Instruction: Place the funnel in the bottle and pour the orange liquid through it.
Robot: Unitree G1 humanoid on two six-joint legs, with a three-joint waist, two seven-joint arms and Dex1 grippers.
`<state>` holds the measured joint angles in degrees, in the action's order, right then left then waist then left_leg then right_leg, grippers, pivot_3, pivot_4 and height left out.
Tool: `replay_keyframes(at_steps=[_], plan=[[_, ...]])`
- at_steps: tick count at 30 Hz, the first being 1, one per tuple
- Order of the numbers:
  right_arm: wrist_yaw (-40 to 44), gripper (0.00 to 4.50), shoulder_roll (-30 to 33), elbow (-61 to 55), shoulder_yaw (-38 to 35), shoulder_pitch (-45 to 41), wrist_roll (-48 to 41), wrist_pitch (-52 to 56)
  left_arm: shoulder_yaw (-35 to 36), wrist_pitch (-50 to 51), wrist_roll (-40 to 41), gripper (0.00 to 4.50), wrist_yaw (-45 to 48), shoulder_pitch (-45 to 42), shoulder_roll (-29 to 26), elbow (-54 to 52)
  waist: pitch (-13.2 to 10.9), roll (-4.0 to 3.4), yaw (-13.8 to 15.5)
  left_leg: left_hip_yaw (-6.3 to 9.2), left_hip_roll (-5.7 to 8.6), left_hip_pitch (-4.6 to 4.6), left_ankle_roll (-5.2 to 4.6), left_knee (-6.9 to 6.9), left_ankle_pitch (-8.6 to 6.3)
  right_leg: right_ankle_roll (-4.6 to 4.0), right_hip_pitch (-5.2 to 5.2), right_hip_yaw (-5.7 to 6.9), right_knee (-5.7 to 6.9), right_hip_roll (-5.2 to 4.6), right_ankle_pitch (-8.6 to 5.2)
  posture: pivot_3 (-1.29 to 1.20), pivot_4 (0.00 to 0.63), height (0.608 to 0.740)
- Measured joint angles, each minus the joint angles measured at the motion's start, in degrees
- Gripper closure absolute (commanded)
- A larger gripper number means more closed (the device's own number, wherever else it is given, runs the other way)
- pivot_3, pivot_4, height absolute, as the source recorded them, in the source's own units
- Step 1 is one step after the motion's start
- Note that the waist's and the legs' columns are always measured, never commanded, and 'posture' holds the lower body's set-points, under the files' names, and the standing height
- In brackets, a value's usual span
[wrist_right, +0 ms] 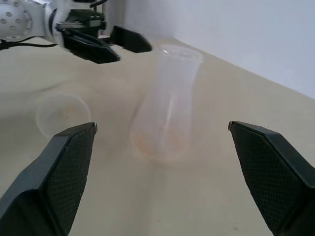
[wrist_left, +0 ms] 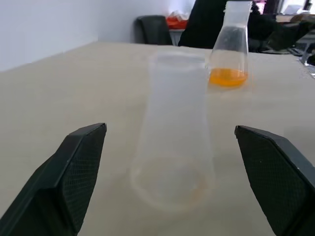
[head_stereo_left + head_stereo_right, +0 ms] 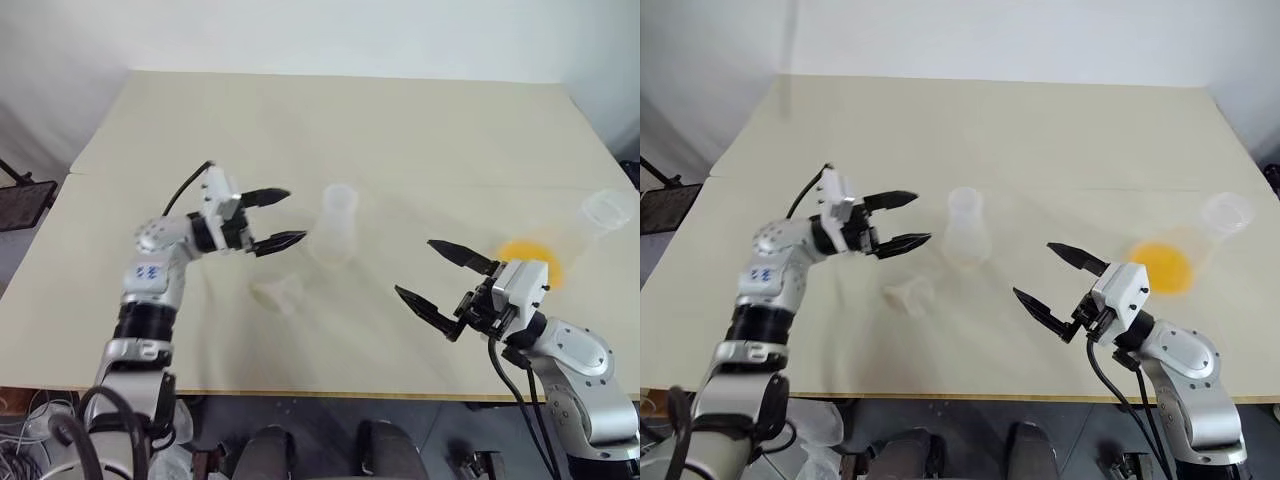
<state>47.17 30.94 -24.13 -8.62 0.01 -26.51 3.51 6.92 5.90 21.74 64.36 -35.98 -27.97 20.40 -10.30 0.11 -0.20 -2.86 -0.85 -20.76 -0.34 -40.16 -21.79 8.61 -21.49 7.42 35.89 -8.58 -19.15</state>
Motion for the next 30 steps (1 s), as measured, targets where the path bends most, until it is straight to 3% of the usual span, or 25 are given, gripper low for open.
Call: replay_keyframes(at_steps=[7,16,24,30], plan=[[4.9,0.00,0.0,3.1,2.8,-5.6,-1.2,0.1,14.8,3.3,5.4,0.07,-8.8,19.9,-4.6,-12.3,0.0,0.00,-0.5,0.33,-0.01,0.16,0.00,0.00,0.00,0.00,0.08,-0.13,0.05,-0.04,0.00,0.00,0.150,0.740],[15.0,0.00,0.6,10.0,8.6,-14.0,-1.9,0.1,28.6,4.1,8.9,0.07,-17.0,45.7,-3.4,-27.9,0.0,0.04,0.3,0.50,-0.01,0.19,0.00,-0.01,-0.01,0.00,0.25,-0.17,-0.05,-0.10,0.00,0.00,0.150,0.740],[19.3,0.00,1.8,13.8,9.3,-15.4,-1.6,-0.9,27.5,7.7,10.9,0.07,-17.9,58.3,-2.6,-42.7,0.0,0.07,0.3,0.53,0.00,0.22,0.00,0.02,-0.01,-0.01,0.37,-0.16,-0.20,-0.08,0.00,0.00,0.150,0.740],[22.4,0.00,5.8,20.3,6.2,-13.1,-0.3,-4.4,17.3,17.9,12.6,0.07,-25.7,53.7,-3.6,-54.9,0.0,0.07,0.5,0.73,-0.03,0.54,-0.03,0.07,-0.02,-0.01,0.90,-0.22,-0.45,-0.07,0.00,0.00,0.150,0.740]])
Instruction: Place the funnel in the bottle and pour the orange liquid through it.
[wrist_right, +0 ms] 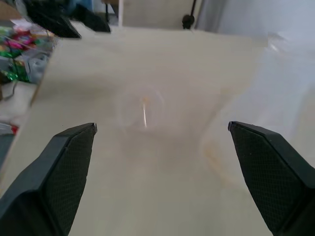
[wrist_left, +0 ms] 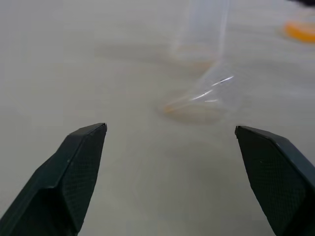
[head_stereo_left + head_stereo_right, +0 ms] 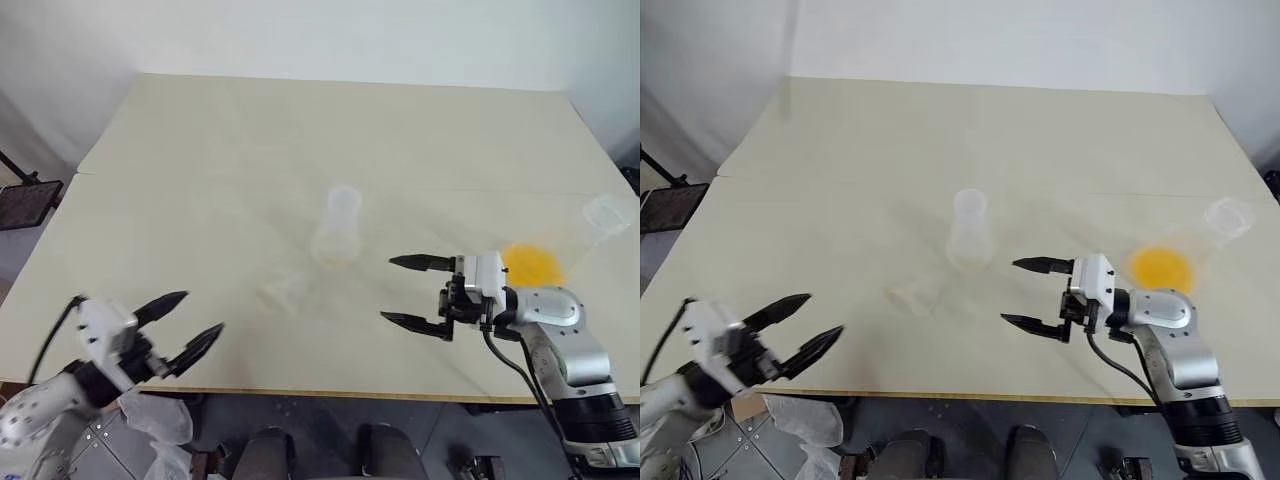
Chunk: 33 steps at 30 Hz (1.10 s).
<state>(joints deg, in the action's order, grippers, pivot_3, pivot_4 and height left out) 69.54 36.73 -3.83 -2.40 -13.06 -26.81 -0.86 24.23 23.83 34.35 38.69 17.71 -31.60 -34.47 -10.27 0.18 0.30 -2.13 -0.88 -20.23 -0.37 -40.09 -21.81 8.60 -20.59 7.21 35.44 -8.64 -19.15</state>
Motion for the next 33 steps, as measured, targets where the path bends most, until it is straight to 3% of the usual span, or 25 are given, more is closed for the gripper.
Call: replay_keyframes(at_steps=[9,14,20,24,33], plan=[[0.4,0.00,1.3,2.1,-2.7,3.1,0.6,-1.7,-14.6,18.2,1.0,0.07,-16.5,-14.1,1.7,-5.5,0.0,-0.07,-0.4,-0.09,0.03,0.06,0.01,0.01,0.00,0.00,-0.01,-0.09,0.03,0.08,0.00,0.00,0.150,0.740],[-1.3,0.00,0.5,0.2,-2.5,4.8,0.6,-1.5,-21.4,19.8,-4.7,0.07,-19.9,-17.2,1.5,-3.4,0.0,-0.07,-0.2,-0.09,0.08,0.05,0.01,0.03,0.00,0.00,-0.01,-0.07,-0.01,0.08,0.00,0.00,0.150,0.740],[-3.1,0.00,0.2,-1.9,-2.5,5.6,0.5,-1.3,-23.1,18.4,-9.6,0.07,-21.4,-18.5,2.5,1.6,0.0,-0.07,-0.1,-0.09,0.07,0.02,0.01,0.02,0.00,0.00,-0.02,-0.06,-0.04,0.08,0.00,0.00,0.150,0.740],[-4.5,0.00,-0.7,-3.4,-2.5,6.5,0.5,-1.1,-22.5,15.3,-12.1,0.89,-22.1,-18.3,4.2,4.0,0.0,-0.07,-0.1,-0.09,0.08,0.01,0.01,0.03,0.00,0.00,-0.02,-0.05,-0.05,0.08,0.00,0.00,0.150,0.740],[-5.8,0.00,-1.2,-4.9,-2.5,7.5,0.5,-0.3,-17.4,11.3,-12.4,3.77,-20.6,-16.9,4.3,6.5,0.0,-0.07,-0.1,-0.09,0.07,0.02,0.01,0.03,0.00,0.00,-0.02,-0.05,-0.05,0.07,0.00,0.00,0.150,0.740]])
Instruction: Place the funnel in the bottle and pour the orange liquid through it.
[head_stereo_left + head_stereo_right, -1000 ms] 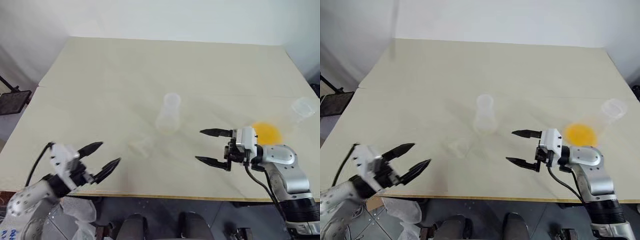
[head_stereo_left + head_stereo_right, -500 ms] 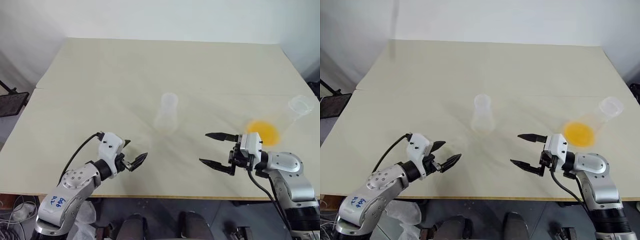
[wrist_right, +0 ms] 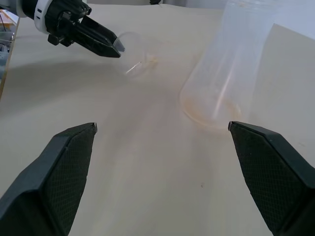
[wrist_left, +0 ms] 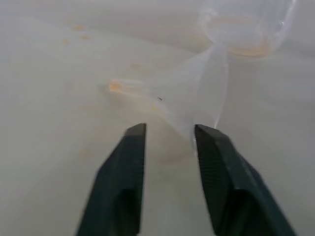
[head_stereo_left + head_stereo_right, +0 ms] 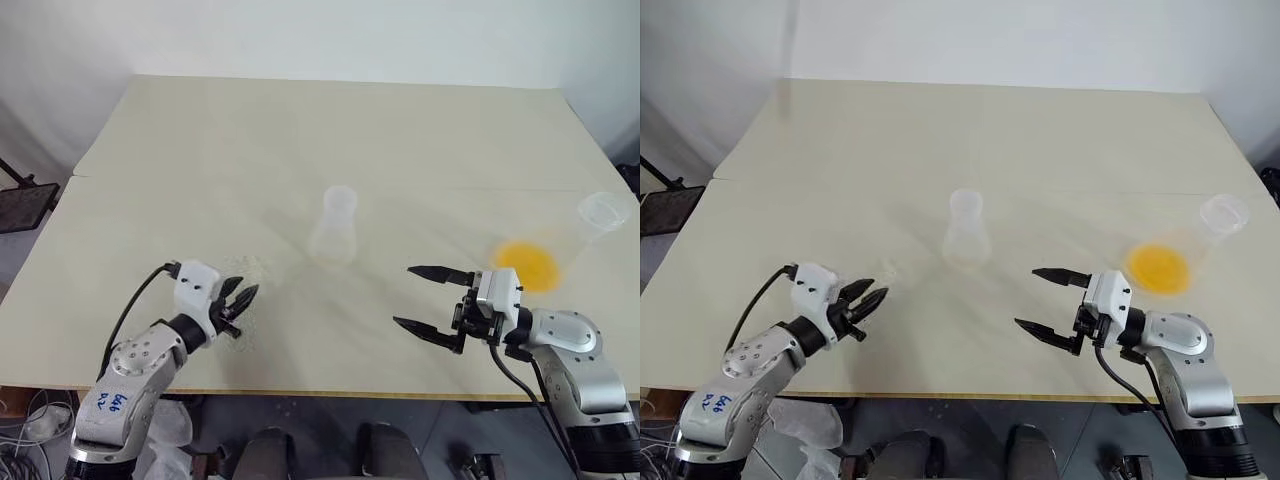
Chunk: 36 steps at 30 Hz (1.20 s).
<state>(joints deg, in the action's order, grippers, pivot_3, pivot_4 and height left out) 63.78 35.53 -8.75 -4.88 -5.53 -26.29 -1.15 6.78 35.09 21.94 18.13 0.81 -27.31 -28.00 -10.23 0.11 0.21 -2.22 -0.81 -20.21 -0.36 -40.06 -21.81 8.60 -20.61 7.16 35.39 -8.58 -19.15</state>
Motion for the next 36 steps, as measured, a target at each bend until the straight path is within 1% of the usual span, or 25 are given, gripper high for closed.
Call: replay_keyframes(at_steps=[2,3,9,12,13,16,18,21,22,24,28,32,36], plan=[[-0.3,0.00,-0.2,0.0,0.0,0.0,0.0,0.0,0.1,-1.3,-0.1,4.36,0.7,0.0,0.1,0.6,0.0,0.00,0.0,0.00,0.00,0.00,0.00,0.00,0.00,0.00,0.00,0.00,0.00,0.00,0.00,0.00,0.150,0.740],[-0.4,0.00,-0.3,0.0,0.0,0.0,0.0,0.0,0.1,-1.7,-0.1,4.48,0.9,0.0,0.3,1.1,0.0,0.00,0.0,0.00,0.00,0.00,0.00,0.00,0.00,0.00,0.00,0.00,0.00,0.00,0.00,0.00,0.150,0.740],[-0.8,0.00,-0.6,-0.2,0.0,0.5,0.0,0.0,1.5,-5.6,0.6,4.48,3.8,-0.2,1.6,4.4,0.0,0.00,0.0,0.00,0.00,0.00,0.00,0.00,0.00,0.00,0.00,0.01,0.00,-0.01,0.00,0.00,0.150,0.740],[-1.1,0.00,-0.6,-0.3,0.0,1.4,0.0,0.0,2.6,-7.5,2.5,4.48,7.7,-0.8,1.2,6.2,0.0,0.00,0.0,-0.01,0.00,0.00,0.00,0.00,0.00,0.00,0.00,0.02,0.00,-0.01,0.00,0.00,0.150,0.740],[-1.3,0.00,-0.6,-0.4,0.0,1.7,0.0,0.0,3.3,-7.7,3.5,4.48,9.5,-1.5,0.7,6.8,0.0,0.00,0.0,-0.01,0.00,0.00,0.00,0.00,0.00,0.00,0.00,0.01,0.00,-0.01,0.00,0.00,0.150,0.740],[-2.2,0.00,-0.6,-1.2,-0.1,2.5,0.0,0.0,5.4,-7.4,6.5,4.48,14.8,-5.1,-3.6,9.0,0.0,0.00,0.0,0.00,0.00,-0.01,0.00,0.00,0.00,0.00,-0.01,0.04,0.01,0.00,0.00,0.00,0.150,0.740],[-3.0,0.00,-0.6,-2.4,-0.5,3.8,0.0,0.0,7.3,-5.5,10.4,4.48,19.6,-10.0,-7.0,11.1,0.0,0.00,0.1,0.01,0.02,-0.01,0.00,-0.01,0.00,0.00,-0.01,0.05,0.02,-0.01,0.00,0.00,0.150,0.740],[-5.4,0.00,-0.6,-4.7,-3.0,6.8,0.0,-0.3,8.2,2.5,18.8,4.48,26.8,-22.2,-13.3,15.1,0.0,0.03,0.9,0.06,0.05,-0.09,0.00,-0.04,0.00,0.00,-0.05,0.09,0.02,-0.01,0.00,0.00,0.150,0.740],[-6.2,0.00,-0.6,-5.5,-3.9,7.2,0.0,-0.5,8.4,5.0,21.0,4.48,28.3,-25.4,-14.8,15.5,0.0,0.03,0.9,0.05,0.09,-0.07,0.00,-0.01,0.00,0.01,-0.04,0.07,0.03,-0.04,0.00,0.00,0.150,0.740],[-8.2,0.00,-1.1,-7.4,-6.1,8.7,-0.3,-1.0,7.4,8.9,24.2,4.48,30.7,-30.2,-15.8,16.2,0.0,0.00,0.9,0.05,0.11,-0.01,-0.01,0.08,-0.01,0.01,-0.04,0.06,0.04,-0.05,0.00,0.00,0.150,0.740],[-11.9,0.00,-2.7,-11.4,-9.0,12.6,-1.0,-1.1,0.3,18.0,24.7,4.48,33.0,-39.6,-18.9,21.3,0.0,0.01,1.0,0.05,0.04,-0.10,0.02,0.10,-0.01,0.01,-0.13,0.16,0.08,0.05,0.00,0.00,0.150,0.740],[-14.8,0.00,-4.5,-14.1,-9.4,15.9,-0.9,-1.3,-2.9,26.4,25.7,4.48,35.6,-49.1,-19.4,27.5,0.0,0.03,0.8,-0.03,0.04,-0.08,0.02,0.05,-0.01,0.01,-0.13,0.07,0.10,0.06,0.00,0.00,0.150,0.740],[-17.1,0.00,-5.5,-15.3,-9.4,16.3,-0.4,-1.4,-6.6,30.8,24.0,4.48,36.9,-54.8,-20.2,32.3,0.0,0.03,0.3,-0.06,0.01,-0.07,0.02,0.03,-0.01,0.01,-0.18,0.01,0.15,0.09,-0.01,0.00,0.150,0.740]])
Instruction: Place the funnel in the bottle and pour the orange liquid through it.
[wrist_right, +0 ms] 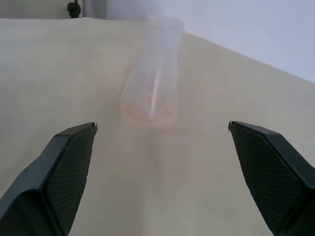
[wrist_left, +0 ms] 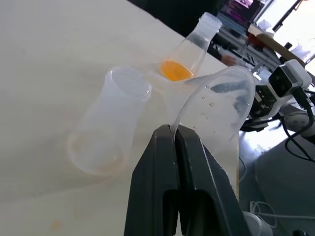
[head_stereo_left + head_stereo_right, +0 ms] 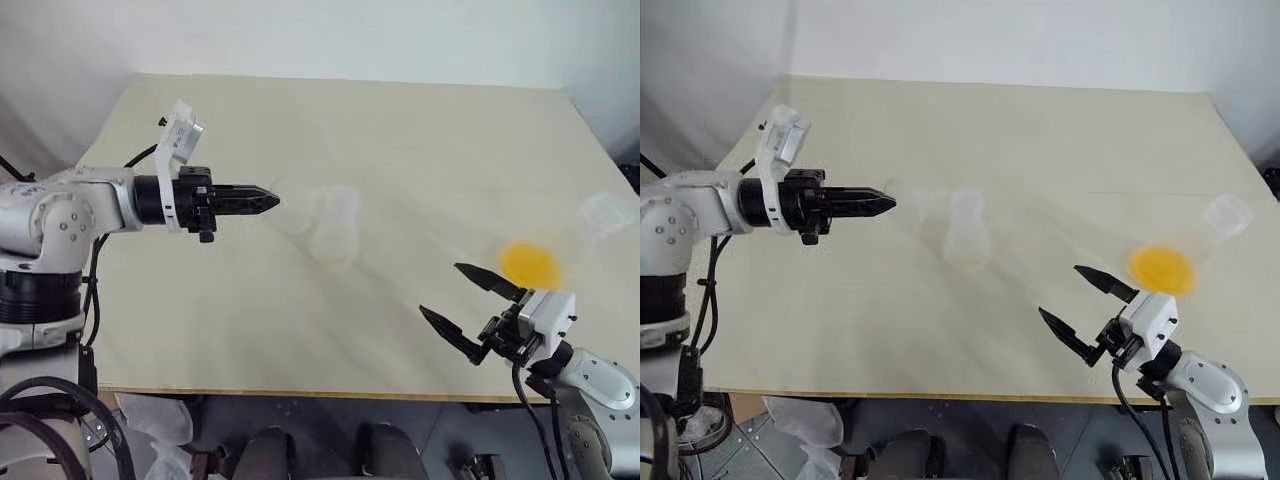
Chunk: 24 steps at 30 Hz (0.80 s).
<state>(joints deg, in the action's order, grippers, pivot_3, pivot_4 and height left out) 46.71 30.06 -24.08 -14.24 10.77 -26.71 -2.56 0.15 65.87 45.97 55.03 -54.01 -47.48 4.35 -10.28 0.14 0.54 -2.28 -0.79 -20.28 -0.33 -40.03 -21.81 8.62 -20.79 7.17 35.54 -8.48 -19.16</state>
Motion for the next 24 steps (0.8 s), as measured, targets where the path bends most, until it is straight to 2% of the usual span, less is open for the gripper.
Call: replay_keyframes(at_steps=[4,9,17,24], plan=[[-1.6,0.00,-1.4,-0.6,0.7,-0.2,1.0,-0.4,-3.2,3.6,-3.2,4.48,-1.2,-7.0,2.0,5.9,0.0,0.00,0.1,-0.02,0.03,-0.02,0.01,0.00,0.00,0.00,-0.03,-0.05,0.00,-0.01,0.00,0.00,0.150,0.740],[-2.6,0.00,-1.8,-0.7,2.1,-0.4,1.9,-1.0,-5.9,5.8,-6.2,4.48,-1.3,-10.5,3.9,10.0,0.0,0.00,0.0,-0.04,0.04,-0.11,0.01,0.03,0.00,0.00,-0.21,-0.08,0.08,0.00,0.00,0.00,0.150,0.740],[-3.8,0.00,-2.7,-0.7,3.4,-0.2,3.0,-1.3,-6.5,9.1,-6.8,4.48,2.3,-12.7,4.0,11.6,0.0,0.00,-0.5,-0.11,0.02,-0.17,0.01,0.01,0.00,0.00,-0.35,-0.16,0.18,0.00,0.00,0.00,0.150,0.740],[-4.4,0.00,-3.5,-0.7,4.9,-0.3,3.5,-1.8,-8.5,7.2,-9.7,4.48,4.3,-13.8,4.2,14.4,0.0,0.00,-0.5,-0.14,0.03,-0.22,0.00,-0.02,0.00,0.00,-0.46,-0.19,0.24,-0.01,0.00,0.00,0.150,0.740]])
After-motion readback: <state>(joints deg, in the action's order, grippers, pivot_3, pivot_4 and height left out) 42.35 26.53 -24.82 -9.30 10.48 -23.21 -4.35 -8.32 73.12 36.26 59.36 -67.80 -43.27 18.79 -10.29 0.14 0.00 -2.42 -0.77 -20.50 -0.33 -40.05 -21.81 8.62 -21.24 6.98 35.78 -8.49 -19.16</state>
